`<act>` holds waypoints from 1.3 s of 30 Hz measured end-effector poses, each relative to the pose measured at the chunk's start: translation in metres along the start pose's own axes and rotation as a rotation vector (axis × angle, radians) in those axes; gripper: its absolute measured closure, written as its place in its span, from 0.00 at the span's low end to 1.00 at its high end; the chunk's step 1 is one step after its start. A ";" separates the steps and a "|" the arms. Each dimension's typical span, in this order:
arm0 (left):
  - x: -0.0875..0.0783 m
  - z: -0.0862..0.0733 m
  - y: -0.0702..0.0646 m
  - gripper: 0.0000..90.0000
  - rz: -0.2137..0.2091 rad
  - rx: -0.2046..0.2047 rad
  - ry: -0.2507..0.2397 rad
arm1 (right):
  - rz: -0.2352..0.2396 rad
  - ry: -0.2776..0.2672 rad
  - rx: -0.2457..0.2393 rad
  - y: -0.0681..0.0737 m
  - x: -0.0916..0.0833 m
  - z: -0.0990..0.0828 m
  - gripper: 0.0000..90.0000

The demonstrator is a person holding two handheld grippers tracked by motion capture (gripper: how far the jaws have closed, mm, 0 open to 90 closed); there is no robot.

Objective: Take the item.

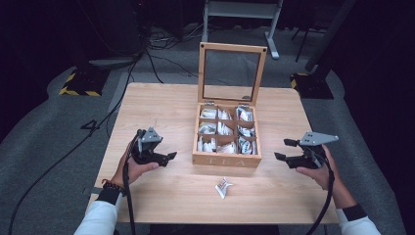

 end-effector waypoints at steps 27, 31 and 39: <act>0.074 0.132 0.057 0.23 0.051 -0.048 -0.028 | -0.105 -0.045 0.107 -0.097 0.075 0.107 0.36; 0.084 0.144 0.062 0.23 0.058 -0.057 -0.028 | -0.105 -0.051 0.106 -0.103 0.083 0.120 0.36; 0.111 0.159 0.076 0.24 0.085 -0.079 0.012 | -0.118 -0.051 0.138 -0.114 0.107 0.132 0.36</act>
Point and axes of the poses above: each handheld gripper's, and its own axes: x roughly forward along the jaws, z roughly out of its top, y roughly to its left, the point moved 8 cm from there along x, roughly forward along the jaws, and after that the axes turned 4 degrees about z, right-handed, at the moved point
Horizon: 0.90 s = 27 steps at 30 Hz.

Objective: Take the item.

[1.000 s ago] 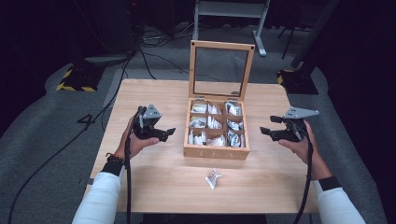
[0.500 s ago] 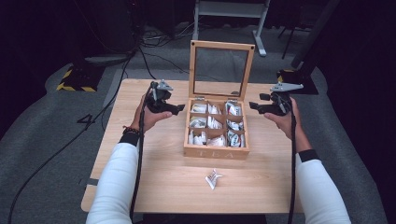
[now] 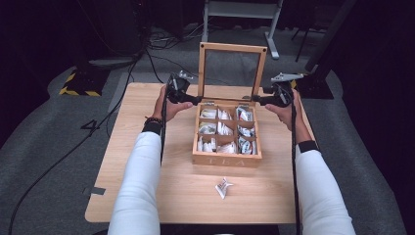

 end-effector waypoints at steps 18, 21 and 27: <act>0.039 0.022 -0.007 0.27 -0.041 -0.047 0.004 | -0.044 0.034 0.086 -0.021 0.028 -0.009 0.37; 0.039 0.026 -0.011 0.29 -0.058 -0.054 -0.005 | -0.036 0.051 0.087 -0.023 0.033 -0.009 0.37; 0.039 0.027 -0.012 0.31 -0.065 -0.069 -0.003 | 0.000 0.030 0.115 -0.018 0.039 -0.001 0.41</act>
Point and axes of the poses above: each handheld gripper's, and its own axes: x roughly forward along the jaws, z roughly out of its top, y roughly to its left, the point moved 8 cm from there along x, roughly forward along the jaws, and after that the axes turned 4 degrees about z, right-handed, at the moved point
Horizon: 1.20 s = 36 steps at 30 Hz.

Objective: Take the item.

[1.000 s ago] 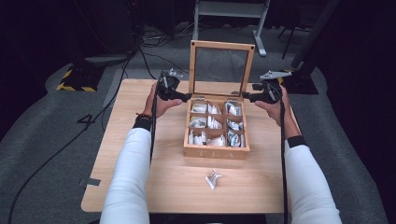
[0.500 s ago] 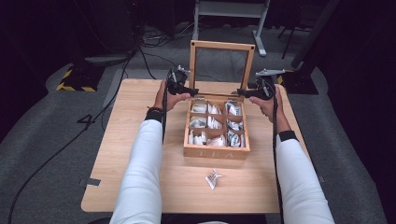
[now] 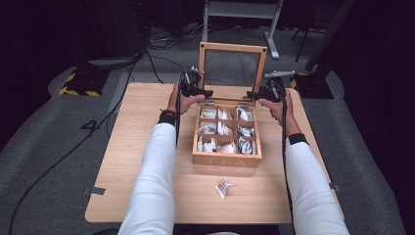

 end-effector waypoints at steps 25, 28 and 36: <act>-0.036 0.005 -0.004 0.56 -0.046 0.024 -0.101 | 0.027 -0.066 -0.014 0.012 -0.024 0.004 0.59; -0.040 0.006 -0.005 0.59 -0.054 0.025 -0.111 | 0.023 -0.075 -0.019 0.013 -0.027 0.004 0.61; -0.054 0.006 -0.013 0.60 -0.056 0.059 -0.124 | 0.047 -0.102 -0.040 0.021 -0.040 0.004 0.61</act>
Point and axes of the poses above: each handheld gripper's, and its own axes: x roughly forward along the jaws, z roughly out of its top, y roughly to its left, the point moved 8 cm from there along x, roughly forward along the jaws, and after that the axes turned 4 degrees about z, right-handed, at the moved point
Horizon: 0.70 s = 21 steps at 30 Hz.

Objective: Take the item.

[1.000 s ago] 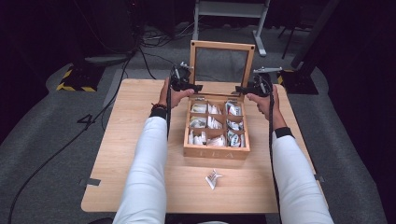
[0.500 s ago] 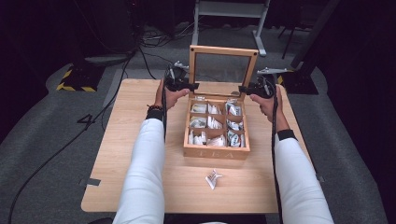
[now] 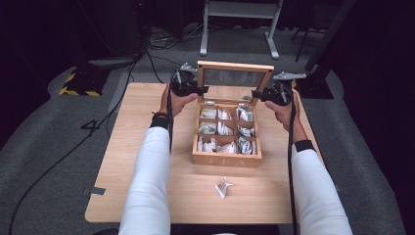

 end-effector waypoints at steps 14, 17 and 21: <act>-0.035 -0.002 -0.022 0.60 0.003 0.062 -0.034 | 0.030 -0.036 -0.045 0.020 -0.028 0.000 0.60; -0.039 -0.008 -0.026 0.59 0.002 0.076 -0.027 | 0.037 -0.032 -0.061 0.025 -0.032 -0.003 0.58; -0.043 -0.014 -0.031 0.57 0.009 0.092 -0.018 | 0.052 -0.032 -0.070 0.032 -0.039 -0.007 0.55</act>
Point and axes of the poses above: each handheld gripper's, and its own axes: x roughly forward along the jaws, z roughly out of its top, y roughly to its left, the point moved 8 cm from there along x, roughly forward along the jaws, and after that the axes turned 4 degrees about z, right-handed, at the moved point
